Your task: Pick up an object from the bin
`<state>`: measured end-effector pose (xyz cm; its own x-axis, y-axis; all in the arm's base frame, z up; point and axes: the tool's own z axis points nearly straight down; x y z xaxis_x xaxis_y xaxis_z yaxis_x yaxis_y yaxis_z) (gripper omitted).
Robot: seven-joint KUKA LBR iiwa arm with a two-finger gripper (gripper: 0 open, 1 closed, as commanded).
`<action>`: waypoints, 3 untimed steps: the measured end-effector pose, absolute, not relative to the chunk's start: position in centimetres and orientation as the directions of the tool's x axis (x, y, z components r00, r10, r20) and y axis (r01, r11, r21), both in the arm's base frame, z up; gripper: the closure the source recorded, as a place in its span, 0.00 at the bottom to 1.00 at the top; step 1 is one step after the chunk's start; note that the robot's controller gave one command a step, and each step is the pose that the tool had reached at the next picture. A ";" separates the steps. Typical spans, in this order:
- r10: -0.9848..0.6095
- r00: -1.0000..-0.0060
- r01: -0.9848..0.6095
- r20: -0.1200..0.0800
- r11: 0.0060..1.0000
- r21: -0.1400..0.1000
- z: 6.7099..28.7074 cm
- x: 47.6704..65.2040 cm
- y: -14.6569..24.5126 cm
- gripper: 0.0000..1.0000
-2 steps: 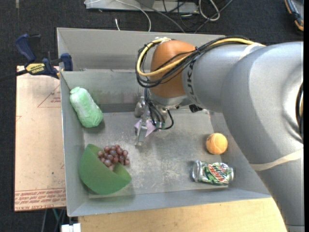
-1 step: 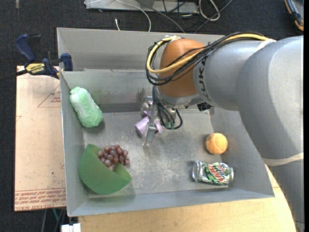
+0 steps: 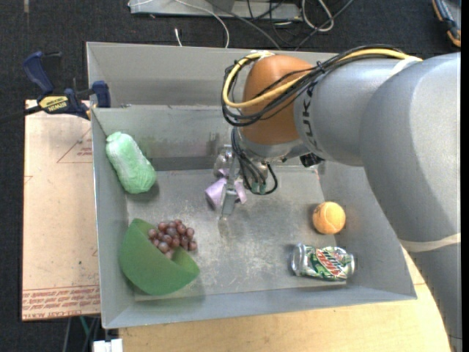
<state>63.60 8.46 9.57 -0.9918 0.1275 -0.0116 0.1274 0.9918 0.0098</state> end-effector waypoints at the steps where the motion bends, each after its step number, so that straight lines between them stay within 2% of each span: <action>1: -0.055 -0.998 -0.055 -0.020 0.998 0.009 11.8 62.0 8.8 0.00; 2: 0.099 -0.995 0.099 -0.026 0.995 0.015 14.2 63.9 8.0 0.00; 3: -0.035 -0.999 -0.036 -0.009 0.999 0.010 8.5 60.7 6.3 0.00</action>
Offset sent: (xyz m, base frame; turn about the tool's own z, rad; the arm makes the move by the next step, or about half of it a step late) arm 0.0022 -0.0045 0.0457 -0.0244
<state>60.67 6.27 8.53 -0.9993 -0.0354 -0.0094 -0.0355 0.9993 0.0101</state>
